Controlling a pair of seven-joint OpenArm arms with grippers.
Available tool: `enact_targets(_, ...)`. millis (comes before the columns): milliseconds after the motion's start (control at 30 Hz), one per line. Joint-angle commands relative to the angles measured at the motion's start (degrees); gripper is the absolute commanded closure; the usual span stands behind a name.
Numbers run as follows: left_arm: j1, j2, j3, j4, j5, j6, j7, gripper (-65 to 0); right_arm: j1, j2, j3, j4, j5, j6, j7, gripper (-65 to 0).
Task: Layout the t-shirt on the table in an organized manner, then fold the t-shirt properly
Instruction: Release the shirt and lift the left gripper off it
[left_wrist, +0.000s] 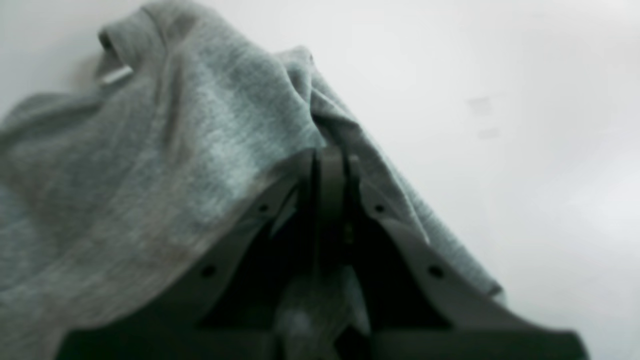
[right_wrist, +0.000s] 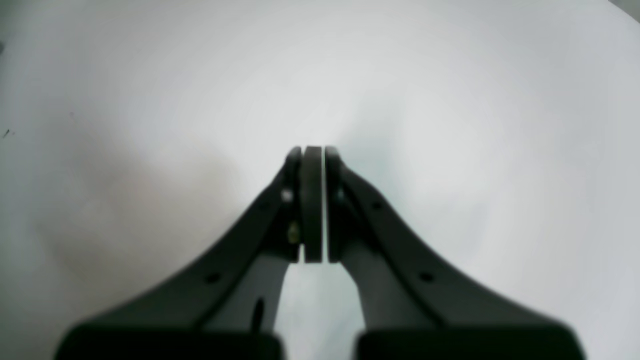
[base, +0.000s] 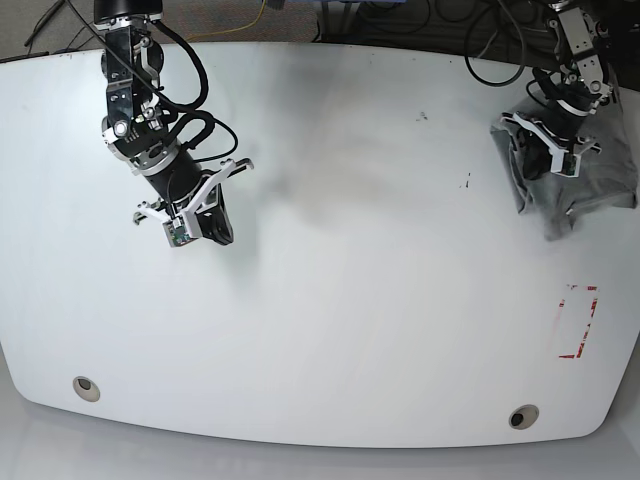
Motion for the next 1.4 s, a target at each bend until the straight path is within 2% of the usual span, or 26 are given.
enact_targets(0,-0.2,-1.3,-0.3,0.8,-0.8,-0.1,-0.9,0.0,0.6,0.4,0.2,1.3,0.4,-0.1,1.6,-0.3)
enact_targets(333,-2.3,-1.5,-0.5,1.3,-0.9,-0.1,-0.9,0.0,-0.2,0.4,0.2,1.3,0.4,0.0,1.7,-0.3)
enact_targets(533,-3.5,-1.1,-0.6,6.9,-0.9,-0.1,0.3,0.0,-0.5,0.4,0.2,1.3,0.4,0.0,1.7,-0.3)
enact_targets(700,-3.6,0.9,-0.8,13.2,-1.0,-0.1,4.6,0.0,-0.5,0.4,0.2,1.3,0.4,0.0,1.7,-0.3)
enact_targets(900,-3.5,4.2,-4.7,20.2,-0.9,-0.1,8.6,0.0,-0.4,0.4,0.2,1.3,0.4,0.0,1.7,-0.3)
enact_targets(1100,-2.9,6.5,-8.8,23.7,-0.9,-0.1,9.3,0.0,-0.3,0.4,0.2,1.3,0.4,0.0,1.7,-0.3)
enact_targets(1367,-1.9,10.9,-17.8,24.1,-0.5,-0.1,9.3,0.0,-0.2,0.4,0.2,1.2,0.4,0.0,1.7,-0.3)
